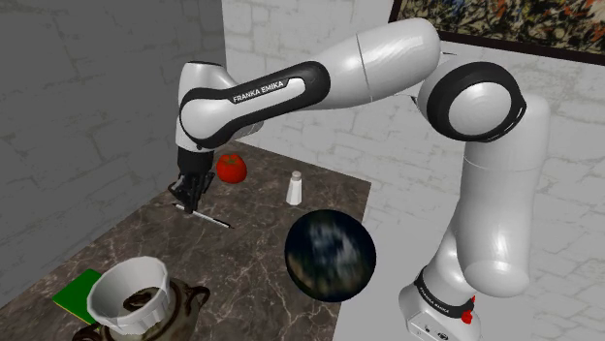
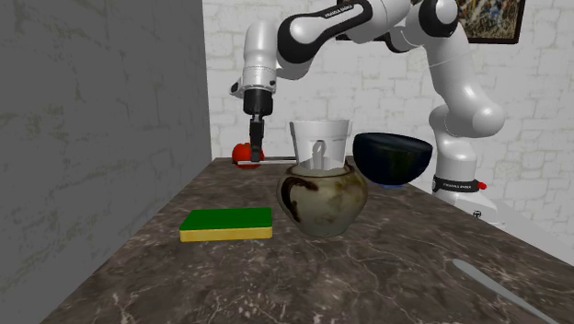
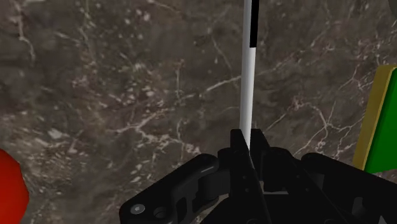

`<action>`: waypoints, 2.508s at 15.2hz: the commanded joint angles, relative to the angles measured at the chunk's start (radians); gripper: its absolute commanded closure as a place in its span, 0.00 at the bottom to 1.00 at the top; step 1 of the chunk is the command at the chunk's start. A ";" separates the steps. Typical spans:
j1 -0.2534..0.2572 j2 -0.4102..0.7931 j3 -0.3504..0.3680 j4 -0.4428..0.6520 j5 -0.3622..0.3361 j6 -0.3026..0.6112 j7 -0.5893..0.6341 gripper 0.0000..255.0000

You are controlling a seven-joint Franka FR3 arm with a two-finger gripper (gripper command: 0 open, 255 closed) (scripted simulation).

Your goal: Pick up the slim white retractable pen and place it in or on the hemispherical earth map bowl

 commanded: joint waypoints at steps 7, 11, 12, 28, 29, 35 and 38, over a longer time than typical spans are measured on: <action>-0.003 -0.037 0.000 0.057 -0.003 -0.092 0.020 1.00; -0.003 -0.048 0.000 0.095 -0.005 -0.140 0.030 1.00; -0.004 -0.050 0.000 0.105 -0.006 -0.152 0.033 1.00; -0.002 -0.055 0.001 0.311 -0.019 -0.359 0.081 1.00; -0.002 -0.053 0.001 0.328 -0.021 -0.372 0.084 1.00; -0.037 -0.286 -0.004 0.036 0.040 -0.319 0.031 1.00; -0.049 -0.414 -0.014 -0.108 0.073 -0.308 -0.001 1.00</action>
